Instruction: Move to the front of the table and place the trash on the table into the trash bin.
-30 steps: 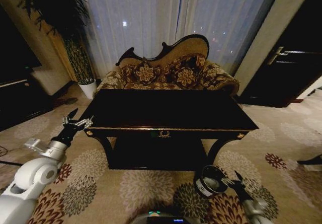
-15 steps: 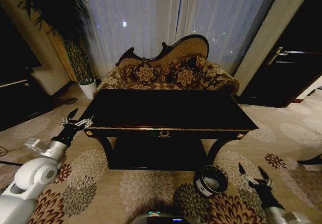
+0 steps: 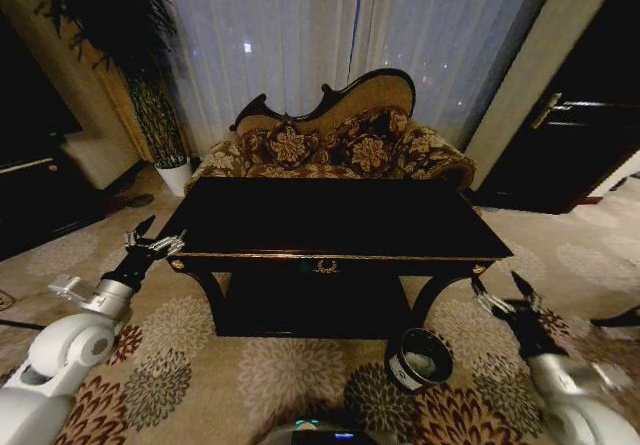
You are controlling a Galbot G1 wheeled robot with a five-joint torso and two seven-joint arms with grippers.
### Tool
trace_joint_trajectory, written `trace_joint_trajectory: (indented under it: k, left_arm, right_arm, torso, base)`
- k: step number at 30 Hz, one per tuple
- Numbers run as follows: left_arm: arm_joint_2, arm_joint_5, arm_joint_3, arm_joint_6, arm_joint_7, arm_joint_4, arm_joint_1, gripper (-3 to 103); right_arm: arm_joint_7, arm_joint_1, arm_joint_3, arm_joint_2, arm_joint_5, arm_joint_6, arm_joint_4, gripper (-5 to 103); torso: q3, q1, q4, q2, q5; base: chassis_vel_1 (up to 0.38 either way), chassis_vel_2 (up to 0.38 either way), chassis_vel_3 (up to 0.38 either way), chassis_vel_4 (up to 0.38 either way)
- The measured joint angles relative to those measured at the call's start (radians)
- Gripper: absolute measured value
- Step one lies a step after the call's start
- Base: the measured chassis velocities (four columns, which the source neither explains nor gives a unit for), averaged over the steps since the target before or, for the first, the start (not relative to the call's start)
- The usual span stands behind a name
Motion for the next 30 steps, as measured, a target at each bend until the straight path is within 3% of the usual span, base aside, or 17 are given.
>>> trace_joint_trajectory:
  k: [8, 30]
  left_arm:
    - [0.0, 0.0, 0.0, 0.0, -0.001, 0.0, 0.0, 100]
    - [0.0, 0.0, 0.0, 0.0, -0.001, 0.0, 0.0, 100]
  right_arm:
    - [0.037, 0.104, -0.055, -0.061, 0.012, -0.037, 0.002, 100]
    - [0.023, 0.143, -0.064, -0.097, 0.072, -0.061, 0.016, 100]
  torso:
    - [0.0, 0.0, -0.0001, 0.0, -0.0004]
    - [0.0, 0.0, -0.0003, 0.0, -0.0004]
  base:
    - [0.0, 0.0, 0.0, 0.0]
    - [0.0, 0.0, 0.0, 0.0]
